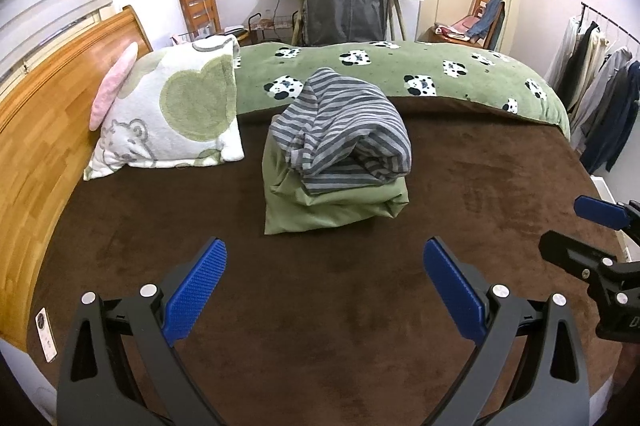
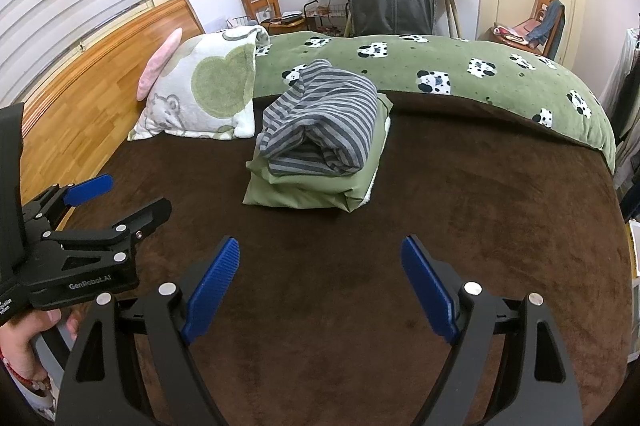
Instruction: Fold large clothes
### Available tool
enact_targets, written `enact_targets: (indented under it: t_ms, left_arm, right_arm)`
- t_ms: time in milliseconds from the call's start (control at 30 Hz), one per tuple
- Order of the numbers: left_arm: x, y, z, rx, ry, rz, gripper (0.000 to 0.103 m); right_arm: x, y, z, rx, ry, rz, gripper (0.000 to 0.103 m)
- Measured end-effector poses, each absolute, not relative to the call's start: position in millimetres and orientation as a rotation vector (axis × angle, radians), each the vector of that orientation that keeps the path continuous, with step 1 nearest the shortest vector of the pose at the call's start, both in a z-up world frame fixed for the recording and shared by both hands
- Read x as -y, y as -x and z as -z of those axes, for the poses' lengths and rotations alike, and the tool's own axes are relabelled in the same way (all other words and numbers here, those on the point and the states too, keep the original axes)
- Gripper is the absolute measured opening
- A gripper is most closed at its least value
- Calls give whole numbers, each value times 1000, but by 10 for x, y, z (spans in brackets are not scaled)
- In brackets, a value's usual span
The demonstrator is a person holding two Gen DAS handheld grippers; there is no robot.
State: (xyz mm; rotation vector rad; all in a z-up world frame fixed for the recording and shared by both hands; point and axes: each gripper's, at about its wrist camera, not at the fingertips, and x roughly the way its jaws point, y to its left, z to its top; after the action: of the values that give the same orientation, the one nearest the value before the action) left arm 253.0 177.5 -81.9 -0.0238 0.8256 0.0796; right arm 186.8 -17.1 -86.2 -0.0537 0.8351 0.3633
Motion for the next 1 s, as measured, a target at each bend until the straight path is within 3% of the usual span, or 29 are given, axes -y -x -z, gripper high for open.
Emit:
enact_targets:
  t_ms: [1000]
  left_arm:
    - [-1787, -2537, 783, -810, 14, -113, 96]
  right_arm:
    - [189, -1891, 879, -839, 49, -361, 83]
